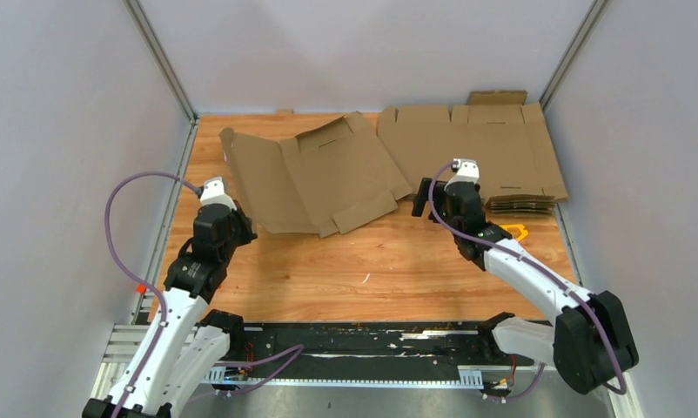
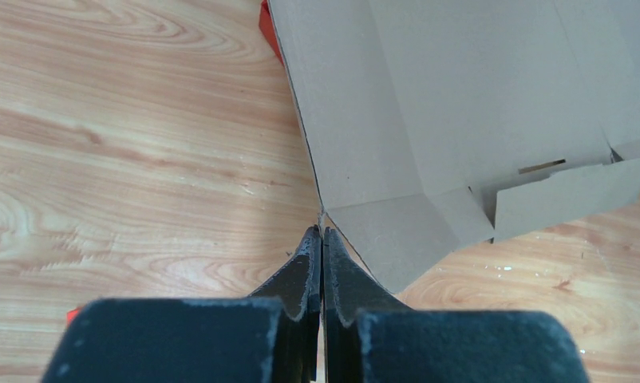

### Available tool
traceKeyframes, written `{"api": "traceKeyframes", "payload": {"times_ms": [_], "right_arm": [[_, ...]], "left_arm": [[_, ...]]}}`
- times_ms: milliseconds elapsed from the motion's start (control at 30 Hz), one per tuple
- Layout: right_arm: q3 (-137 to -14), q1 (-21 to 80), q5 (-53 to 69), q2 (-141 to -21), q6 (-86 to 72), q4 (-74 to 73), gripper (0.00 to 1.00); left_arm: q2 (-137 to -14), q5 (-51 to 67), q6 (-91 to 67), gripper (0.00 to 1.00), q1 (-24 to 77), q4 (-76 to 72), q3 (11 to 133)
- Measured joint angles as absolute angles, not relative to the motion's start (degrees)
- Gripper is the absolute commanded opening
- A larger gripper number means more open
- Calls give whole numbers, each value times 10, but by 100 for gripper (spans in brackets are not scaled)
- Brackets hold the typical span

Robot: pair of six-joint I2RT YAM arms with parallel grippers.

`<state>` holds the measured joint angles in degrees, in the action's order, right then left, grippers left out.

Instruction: Fold the paper box

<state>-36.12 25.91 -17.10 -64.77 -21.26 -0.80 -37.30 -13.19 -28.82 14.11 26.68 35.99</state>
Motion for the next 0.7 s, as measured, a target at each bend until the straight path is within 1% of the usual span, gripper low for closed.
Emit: {"api": "traceKeyframes", "payload": {"times_ms": [200, 333, 567, 700], "right_arm": [[-426, 211, -53, -711, -208, -40, 98], [-455, 202, -5, -728, -208, -56, 98], [-466, 202, 42, -740, -206, -73, 96], [-467, 202, 63, -752, -204, -84, 94]], "left_arm": [[-371, -101, -260, 0, 141, 278, 370], [-370, -70, -253, 0, 141, 302, 386], [-376, -45, -219, 0, 141, 408, 514], [-398, -3, -196, 0, 141, 462, 587]]}}
